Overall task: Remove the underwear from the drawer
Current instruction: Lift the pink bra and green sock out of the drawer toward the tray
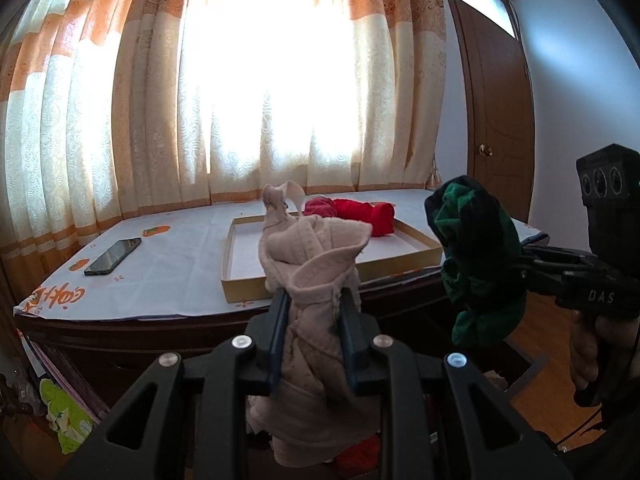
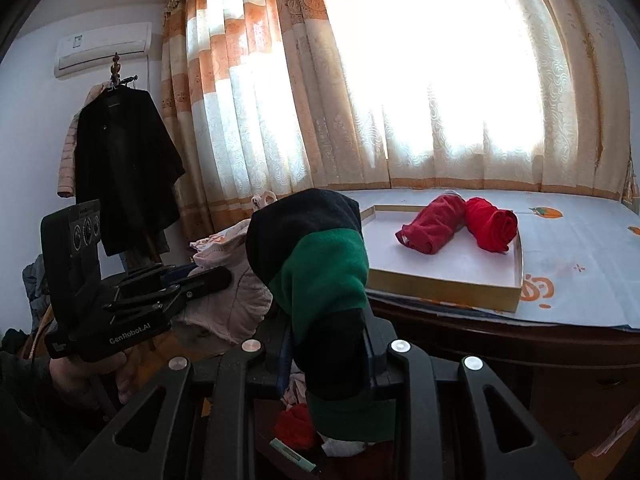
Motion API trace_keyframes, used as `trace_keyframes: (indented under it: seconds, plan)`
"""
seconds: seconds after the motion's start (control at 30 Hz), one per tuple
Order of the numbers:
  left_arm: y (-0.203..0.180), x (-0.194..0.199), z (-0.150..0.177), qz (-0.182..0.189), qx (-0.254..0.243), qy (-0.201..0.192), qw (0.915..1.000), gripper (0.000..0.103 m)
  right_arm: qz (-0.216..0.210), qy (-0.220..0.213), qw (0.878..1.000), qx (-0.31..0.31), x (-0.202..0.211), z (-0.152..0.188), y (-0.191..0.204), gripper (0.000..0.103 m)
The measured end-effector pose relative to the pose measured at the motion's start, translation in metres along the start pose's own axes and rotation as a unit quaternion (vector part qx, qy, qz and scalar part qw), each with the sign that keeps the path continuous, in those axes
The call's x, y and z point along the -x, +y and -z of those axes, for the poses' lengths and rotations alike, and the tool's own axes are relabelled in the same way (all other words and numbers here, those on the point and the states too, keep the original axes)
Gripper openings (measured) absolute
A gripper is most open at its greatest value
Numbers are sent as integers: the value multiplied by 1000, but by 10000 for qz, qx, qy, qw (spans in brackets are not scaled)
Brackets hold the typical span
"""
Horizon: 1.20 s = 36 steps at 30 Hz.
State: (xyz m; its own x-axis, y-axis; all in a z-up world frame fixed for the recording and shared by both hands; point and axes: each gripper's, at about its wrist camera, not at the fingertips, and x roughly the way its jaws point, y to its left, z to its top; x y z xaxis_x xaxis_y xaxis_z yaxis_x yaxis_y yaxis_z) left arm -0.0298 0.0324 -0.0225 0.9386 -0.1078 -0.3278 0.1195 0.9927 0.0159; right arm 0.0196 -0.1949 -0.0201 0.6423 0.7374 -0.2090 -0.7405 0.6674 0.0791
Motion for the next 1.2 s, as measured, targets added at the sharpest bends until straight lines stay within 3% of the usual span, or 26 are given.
trace_keyframes:
  seconds: [0.47,1.2]
  plan:
    - [14,-11,-18,-94,-27,-67,9999,22,-135,0,9999,-58,-16,-23,-4,29]
    - [31,-52,-57,-165,-233,-36,9996,22,-355,86,9990,-250,-71,-87,-14,29]
